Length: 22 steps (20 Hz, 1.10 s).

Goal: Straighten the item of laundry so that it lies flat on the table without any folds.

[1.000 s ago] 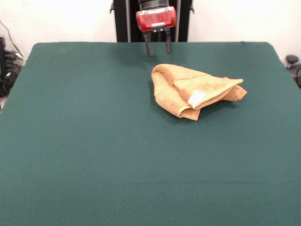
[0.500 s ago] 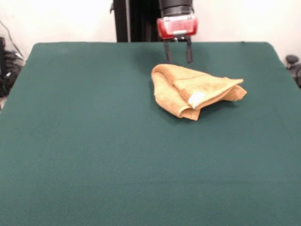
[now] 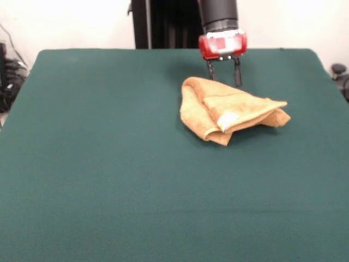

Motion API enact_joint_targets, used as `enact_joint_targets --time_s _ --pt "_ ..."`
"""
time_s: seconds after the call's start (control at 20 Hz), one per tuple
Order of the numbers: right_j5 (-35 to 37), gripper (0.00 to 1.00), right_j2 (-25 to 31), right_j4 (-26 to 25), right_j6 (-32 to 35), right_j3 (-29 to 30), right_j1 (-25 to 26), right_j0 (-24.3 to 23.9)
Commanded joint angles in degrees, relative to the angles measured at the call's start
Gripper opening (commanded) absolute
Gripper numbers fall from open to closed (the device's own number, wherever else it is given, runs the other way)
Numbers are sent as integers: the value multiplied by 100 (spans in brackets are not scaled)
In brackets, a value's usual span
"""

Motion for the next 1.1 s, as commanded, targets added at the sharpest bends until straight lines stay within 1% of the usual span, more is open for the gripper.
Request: enact_joint_targets --time_s 0.05,0.1,0.4,0.55,0.6,0.7,0.75,0.85,0.9,1.0,1.1 --pt "-195 100 953 198 1191 -1521 472 106" --pt "-239 100 967 194 1202 -1552 509 107" --pt "-1033 100 1023 506 1413 -1679 974 57" --pt "-1385 100 1064 778 1533 -1625 1113 28" --pt "-1449 100 1054 885 1512 -1581 1114 48" --pt "-1822 100 1021 1230 1458 -1455 1132 114" --pt "-2137 100 988 1526 1436 -1364 1174 160" --pt "-2794 100 948 1903 1359 -1292 1299 211" --pt "-2983 100 949 1952 1347 -1313 1366 209" --pt "-3139 100 925 1979 1305 -1461 1531 209" --pt "-3211 100 927 1897 1297 -1621 1599 176"
